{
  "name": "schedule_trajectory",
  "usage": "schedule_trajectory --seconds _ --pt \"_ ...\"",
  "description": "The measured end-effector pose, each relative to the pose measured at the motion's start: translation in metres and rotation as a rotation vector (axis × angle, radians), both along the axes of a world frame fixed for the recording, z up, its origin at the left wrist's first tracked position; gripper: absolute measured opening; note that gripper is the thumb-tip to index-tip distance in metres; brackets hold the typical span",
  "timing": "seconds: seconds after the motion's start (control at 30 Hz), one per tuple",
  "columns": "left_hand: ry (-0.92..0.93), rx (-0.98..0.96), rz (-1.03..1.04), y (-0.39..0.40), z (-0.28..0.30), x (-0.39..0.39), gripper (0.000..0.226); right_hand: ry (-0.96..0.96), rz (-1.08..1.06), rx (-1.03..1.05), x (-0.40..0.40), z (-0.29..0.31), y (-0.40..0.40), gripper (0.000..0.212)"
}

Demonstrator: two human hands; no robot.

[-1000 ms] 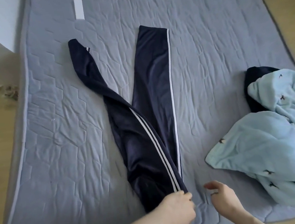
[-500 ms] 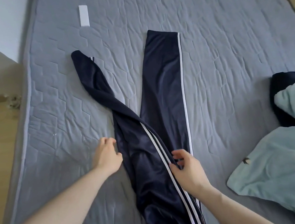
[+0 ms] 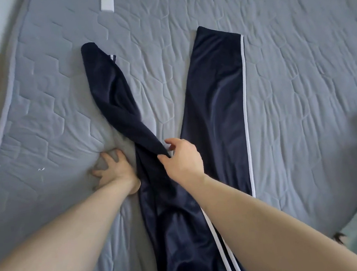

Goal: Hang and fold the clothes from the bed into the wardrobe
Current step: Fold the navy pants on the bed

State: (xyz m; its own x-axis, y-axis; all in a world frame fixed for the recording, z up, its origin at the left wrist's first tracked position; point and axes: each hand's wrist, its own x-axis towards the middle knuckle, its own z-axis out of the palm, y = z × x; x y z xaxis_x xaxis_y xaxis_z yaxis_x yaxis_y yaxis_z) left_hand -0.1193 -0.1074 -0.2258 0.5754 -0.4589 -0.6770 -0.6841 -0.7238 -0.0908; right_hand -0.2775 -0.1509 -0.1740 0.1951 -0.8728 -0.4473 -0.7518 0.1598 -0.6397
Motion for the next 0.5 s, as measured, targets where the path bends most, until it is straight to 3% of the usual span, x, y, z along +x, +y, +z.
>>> schedule_trajectory --seconds 0.07,0.1,0.17,0.23,0.33,0.37,0.43,0.47,0.5 --pt "-0.015 0.017 0.006 -0.012 0.005 -0.003 0.09 -0.105 -0.116 -0.043 -0.004 0.002 -0.002 0.009" --pt "-0.005 0.021 0.036 -0.018 0.008 -0.007 0.093 -0.214 -0.21 -0.104 -0.009 0.005 -0.002 0.01" --pt "0.011 0.05 0.1 -0.026 0.012 -0.014 0.116 -0.378 -0.416 -0.281 -0.028 0.017 -0.003 0.018" --pt "0.033 0.125 0.123 -0.026 0.014 -0.015 0.153 -0.423 -0.596 -0.414 -0.055 0.023 -0.004 0.024" --pt "0.125 0.169 0.158 -0.029 0.007 -0.007 0.186 -0.319 -0.754 -0.363 -0.105 0.013 -0.006 0.039" --pt "0.141 0.184 0.179 -0.031 0.003 -0.004 0.188 -0.241 -0.745 -0.251 -0.119 0.007 -0.006 0.037" --pt "0.174 0.227 0.249 -0.032 0.0 -0.001 0.189 -0.061 -0.7 -0.01 -0.138 -0.01 0.0 0.014" --pt "0.185 0.244 0.262 -0.032 -0.003 0.0 0.191 0.0 -0.681 0.054 -0.143 -0.016 0.003 0.013" --pt "0.192 0.258 0.25 -0.035 -0.006 0.0 0.193 0.018 -0.654 0.035 -0.146 -0.02 0.004 0.028"
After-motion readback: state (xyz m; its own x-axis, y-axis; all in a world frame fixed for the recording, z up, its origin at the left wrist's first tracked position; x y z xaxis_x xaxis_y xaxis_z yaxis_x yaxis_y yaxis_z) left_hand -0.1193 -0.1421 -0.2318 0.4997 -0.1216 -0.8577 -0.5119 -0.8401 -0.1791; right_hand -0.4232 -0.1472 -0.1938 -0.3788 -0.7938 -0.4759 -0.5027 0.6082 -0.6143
